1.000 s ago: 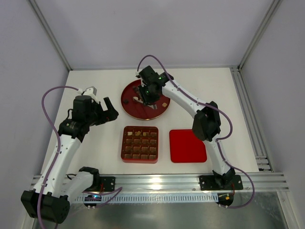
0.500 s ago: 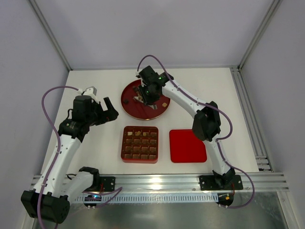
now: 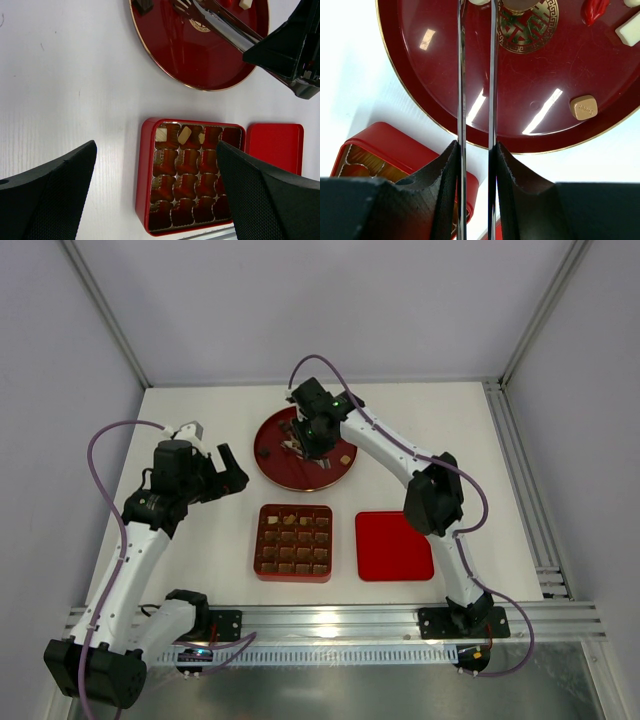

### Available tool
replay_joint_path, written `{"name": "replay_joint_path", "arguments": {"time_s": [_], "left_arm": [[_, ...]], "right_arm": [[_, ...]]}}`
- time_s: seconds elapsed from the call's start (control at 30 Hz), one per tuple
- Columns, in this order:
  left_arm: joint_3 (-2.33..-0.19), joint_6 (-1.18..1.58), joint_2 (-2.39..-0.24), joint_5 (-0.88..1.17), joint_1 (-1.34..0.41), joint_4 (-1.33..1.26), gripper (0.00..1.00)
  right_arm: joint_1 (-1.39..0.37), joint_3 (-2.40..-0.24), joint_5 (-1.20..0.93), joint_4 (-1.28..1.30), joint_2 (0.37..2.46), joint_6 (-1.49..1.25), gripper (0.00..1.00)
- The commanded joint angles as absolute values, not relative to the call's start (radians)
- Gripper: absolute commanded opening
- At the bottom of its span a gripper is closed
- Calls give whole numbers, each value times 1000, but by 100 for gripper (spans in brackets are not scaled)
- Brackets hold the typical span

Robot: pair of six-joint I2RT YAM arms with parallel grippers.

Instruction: Pack the chocolate

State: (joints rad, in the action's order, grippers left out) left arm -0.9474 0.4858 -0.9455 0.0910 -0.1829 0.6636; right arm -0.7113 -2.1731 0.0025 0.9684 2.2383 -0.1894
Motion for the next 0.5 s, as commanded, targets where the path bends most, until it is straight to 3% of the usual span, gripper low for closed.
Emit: {"name": "replay_joint_path", "arguments": {"time_s": [0.0,0.47], "left_arm": [[-948,471,-942,106,-183,652,100],[-950,472,-939,106,-183,655,100]], "right_arm": [[-712,-2184,34,959,2140,-189,33],[-712,-2074,35,920,2031,-196,32]]}}
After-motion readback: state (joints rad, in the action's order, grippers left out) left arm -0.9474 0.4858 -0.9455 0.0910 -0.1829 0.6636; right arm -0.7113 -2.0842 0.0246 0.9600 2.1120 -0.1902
